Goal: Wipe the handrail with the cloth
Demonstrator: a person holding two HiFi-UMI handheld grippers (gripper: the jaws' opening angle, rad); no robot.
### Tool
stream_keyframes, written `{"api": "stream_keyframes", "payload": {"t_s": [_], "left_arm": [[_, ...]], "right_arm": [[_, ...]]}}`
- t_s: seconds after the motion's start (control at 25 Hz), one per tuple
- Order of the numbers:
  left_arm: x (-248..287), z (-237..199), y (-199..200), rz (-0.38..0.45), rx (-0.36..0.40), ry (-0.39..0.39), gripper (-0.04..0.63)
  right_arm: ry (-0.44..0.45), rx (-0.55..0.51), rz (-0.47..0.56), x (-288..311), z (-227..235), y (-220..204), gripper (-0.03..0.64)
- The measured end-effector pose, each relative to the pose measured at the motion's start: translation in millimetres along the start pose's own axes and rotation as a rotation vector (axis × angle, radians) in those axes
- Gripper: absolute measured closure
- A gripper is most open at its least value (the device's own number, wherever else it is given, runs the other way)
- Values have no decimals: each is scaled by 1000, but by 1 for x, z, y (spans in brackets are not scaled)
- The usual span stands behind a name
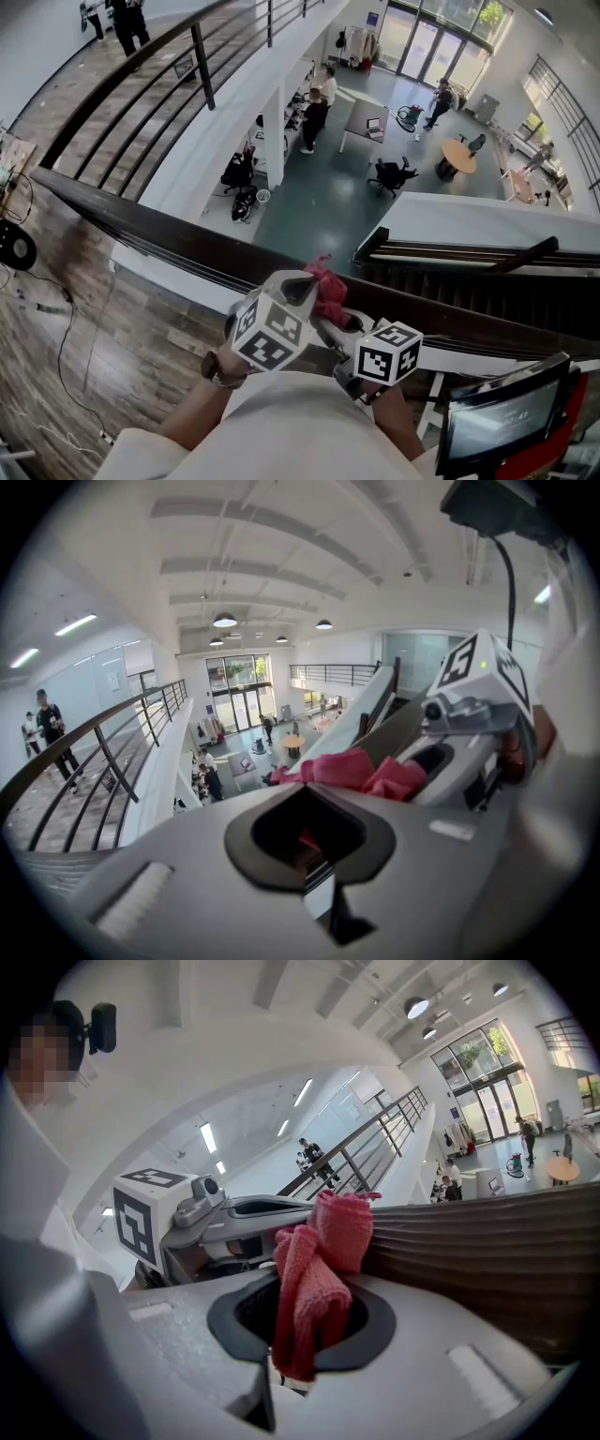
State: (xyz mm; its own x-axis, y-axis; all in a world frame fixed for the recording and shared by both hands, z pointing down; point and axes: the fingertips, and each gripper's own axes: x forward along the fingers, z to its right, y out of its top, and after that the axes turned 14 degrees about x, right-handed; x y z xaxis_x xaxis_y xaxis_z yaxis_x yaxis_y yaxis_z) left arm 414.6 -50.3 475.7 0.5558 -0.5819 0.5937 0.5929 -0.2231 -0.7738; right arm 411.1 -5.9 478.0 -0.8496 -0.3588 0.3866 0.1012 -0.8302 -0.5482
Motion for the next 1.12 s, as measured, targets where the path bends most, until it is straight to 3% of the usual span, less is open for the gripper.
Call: {"api": "stream_keyframes", "payload": {"t_s": [0.48, 1.12], "left_arm": [[-19, -27, -23, 10, 20, -3, 592], [-45, -61, -52, -2, 2, 34, 592]], "right_arm": [[-10, 5, 36, 38, -16, 0, 555], [4, -16, 4, 83, -40, -2, 554]]}}
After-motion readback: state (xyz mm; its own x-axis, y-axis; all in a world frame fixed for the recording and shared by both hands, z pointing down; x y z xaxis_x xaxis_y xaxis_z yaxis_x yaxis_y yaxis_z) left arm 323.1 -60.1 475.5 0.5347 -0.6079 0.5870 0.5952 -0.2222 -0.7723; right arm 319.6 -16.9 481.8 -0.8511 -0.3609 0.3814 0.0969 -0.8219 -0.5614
